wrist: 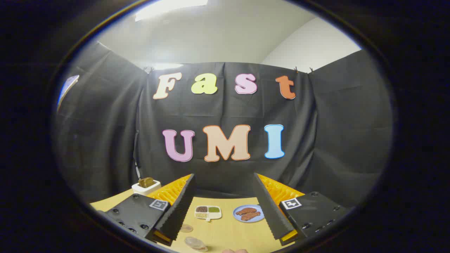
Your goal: Take the bottle from table, then pour the juice into the cup, finally place the bottle on the coaster
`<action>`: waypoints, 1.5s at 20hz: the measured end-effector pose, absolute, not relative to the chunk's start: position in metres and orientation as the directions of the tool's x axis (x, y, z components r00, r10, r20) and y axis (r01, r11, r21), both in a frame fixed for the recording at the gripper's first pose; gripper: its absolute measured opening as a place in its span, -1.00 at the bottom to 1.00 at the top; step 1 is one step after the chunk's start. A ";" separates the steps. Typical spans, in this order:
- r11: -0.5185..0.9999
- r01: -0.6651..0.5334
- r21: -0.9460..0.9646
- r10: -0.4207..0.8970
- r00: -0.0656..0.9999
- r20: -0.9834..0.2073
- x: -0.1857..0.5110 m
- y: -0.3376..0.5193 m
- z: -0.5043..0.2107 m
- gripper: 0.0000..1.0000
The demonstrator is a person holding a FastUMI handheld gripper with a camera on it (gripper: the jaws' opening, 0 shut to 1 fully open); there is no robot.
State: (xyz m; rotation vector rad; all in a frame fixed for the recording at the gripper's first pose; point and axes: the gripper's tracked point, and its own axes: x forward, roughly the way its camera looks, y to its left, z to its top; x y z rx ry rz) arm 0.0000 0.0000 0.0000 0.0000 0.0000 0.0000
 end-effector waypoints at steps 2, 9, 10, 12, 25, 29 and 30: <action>1.000 -0.009 -0.019 0.009 1.000 -0.003 0.000 0.003 -0.003 1.00; 0.997 -0.050 -0.051 0.050 0.999 -0.013 -0.004 0.018 -0.012 1.00; 0.997 -0.057 -0.046 0.057 0.998 -0.015 -0.004 0.020 -0.013 1.00; 0.997 -0.068 -0.034 0.068 0.998 -0.013 -0.005 0.023 -0.014 1.00; 0.984 -0.175 -0.036 0.173 0.983 -0.067 -0.018 0.051 -0.056 1.00; 0.973 -0.229 0.008 0.229 0.968 -0.100 -0.030 0.063 -0.093 1.00; 0.971 -0.238 0.020 0.238 0.963 -0.123 -0.034 0.065 -0.110 1.00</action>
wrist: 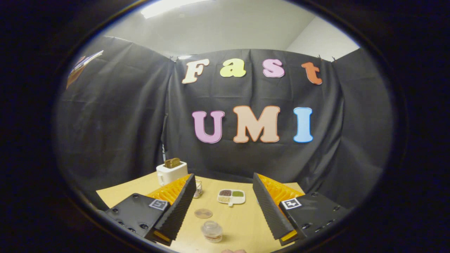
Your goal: Take the bottle from table, then pour the juice into the cup, finally place the bottle on the coaster
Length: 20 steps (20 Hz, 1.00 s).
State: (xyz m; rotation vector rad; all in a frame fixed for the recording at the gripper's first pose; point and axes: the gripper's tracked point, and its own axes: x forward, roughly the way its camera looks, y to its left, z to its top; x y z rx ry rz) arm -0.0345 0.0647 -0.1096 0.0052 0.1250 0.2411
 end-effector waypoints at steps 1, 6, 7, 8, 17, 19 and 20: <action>0.969 -0.244 0.033 0.246 0.958 -0.148 -0.038 0.067 -0.127 1.00; 0.964 -0.262 0.049 0.266 0.931 -0.251 -0.047 0.075 -0.201 1.00; 0.963 -0.265 0.050 0.268 0.923 -0.274 -0.047 0.077 -0.217 1.00; 0.961 -0.269 0.057 0.273 0.915 -0.297 -0.048 0.080 -0.234 1.00; 0.958 -0.265 0.110 0.284 0.823 -0.491 -0.048 0.089 -0.358 0.99; 0.957 -0.269 0.112 0.286 0.798 -0.530 -0.050 0.092 -0.379 0.98; 0.956 -0.274 0.108 0.287 0.784 -0.550 -0.051 0.093 -0.389 0.98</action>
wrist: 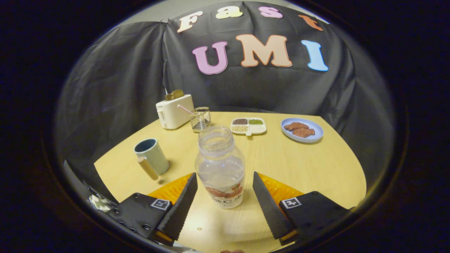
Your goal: Take the bottle from table, then pour the juice into the cup, finally place the bottle on the coaster
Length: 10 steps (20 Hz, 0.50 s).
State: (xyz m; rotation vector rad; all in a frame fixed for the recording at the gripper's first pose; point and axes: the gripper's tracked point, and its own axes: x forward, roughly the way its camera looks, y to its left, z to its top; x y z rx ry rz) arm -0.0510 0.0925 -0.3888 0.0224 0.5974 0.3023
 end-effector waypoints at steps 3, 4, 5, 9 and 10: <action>0.953 -0.284 0.103 0.289 0.754 -0.590 -0.052 0.096 -0.409 0.97; 0.953 -0.285 0.101 0.288 0.750 -0.596 -0.051 0.096 -0.413 0.97; 0.953 -0.287 0.100 0.288 0.746 -0.601 -0.048 0.097 -0.416 0.97; 0.950 -0.295 0.097 0.288 0.720 -0.631 -0.043 0.105 -0.433 0.96; 0.952 -0.292 0.091 0.281 0.718 -0.637 -0.040 0.105 -0.437 0.96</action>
